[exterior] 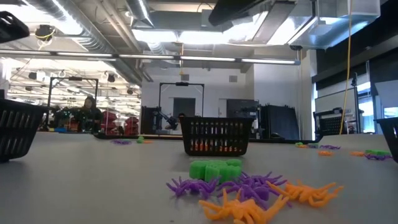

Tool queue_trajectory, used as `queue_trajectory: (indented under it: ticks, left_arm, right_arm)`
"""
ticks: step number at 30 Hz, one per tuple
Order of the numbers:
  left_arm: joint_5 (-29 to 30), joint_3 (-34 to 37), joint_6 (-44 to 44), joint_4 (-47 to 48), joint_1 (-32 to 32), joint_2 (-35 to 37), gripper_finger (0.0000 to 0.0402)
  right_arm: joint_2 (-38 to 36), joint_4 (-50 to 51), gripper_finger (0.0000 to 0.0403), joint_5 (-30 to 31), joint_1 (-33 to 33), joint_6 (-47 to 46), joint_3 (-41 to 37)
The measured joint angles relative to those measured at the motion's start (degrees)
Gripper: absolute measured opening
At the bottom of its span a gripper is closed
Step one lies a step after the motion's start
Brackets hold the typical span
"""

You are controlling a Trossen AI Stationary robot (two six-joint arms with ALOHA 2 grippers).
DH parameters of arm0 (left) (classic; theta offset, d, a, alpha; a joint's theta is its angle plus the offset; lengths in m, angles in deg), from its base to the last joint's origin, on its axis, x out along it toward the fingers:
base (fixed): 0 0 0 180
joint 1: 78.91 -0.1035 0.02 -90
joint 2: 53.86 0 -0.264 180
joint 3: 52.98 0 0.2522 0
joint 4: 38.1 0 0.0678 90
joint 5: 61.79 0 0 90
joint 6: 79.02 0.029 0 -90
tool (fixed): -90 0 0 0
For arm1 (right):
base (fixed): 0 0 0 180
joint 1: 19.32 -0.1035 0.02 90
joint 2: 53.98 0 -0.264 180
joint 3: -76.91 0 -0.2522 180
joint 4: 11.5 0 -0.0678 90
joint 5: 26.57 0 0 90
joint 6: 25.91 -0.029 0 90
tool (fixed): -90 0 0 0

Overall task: Sort Halloween decoration
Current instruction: Put the violet spider toy into the bottom left black bin, then put the orange spider toy into the top black bin

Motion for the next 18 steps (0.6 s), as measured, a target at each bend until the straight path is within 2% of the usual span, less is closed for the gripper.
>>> queue_trajectory:
  ticks: [5, 13, 16, 18]
  left_arm:
    - [-0.07, 0.0, -1.23, -4.18, 2.11, 0.0, 0.0013]
    - [1.44, 0.0, 0.47, -4.49, 2.15, 0.0, 0.0085]
    - [4.23, 0.0, 2.94, -4.56, 1.49, 0.0, 0.0098]
    - [9.28, 0.0, 4.72, -5.36, 1.25, 0.0, 0.01]
  right_arm:
    - [-0.06, -0.34, 0.0055, -0.07, 0.11, 0.22, 0.07]
    - [-0.06, 1.19, 0.0055, -0.81, 0.1, 1.14, 0.07]
    - [-0.04, 1.86, 0.0055, -5.19, 0.11, 1.03, 0.05]
    - [-0.04, 1.8, 0.0055, -10.07, 0.11, 0.97, 0.07]
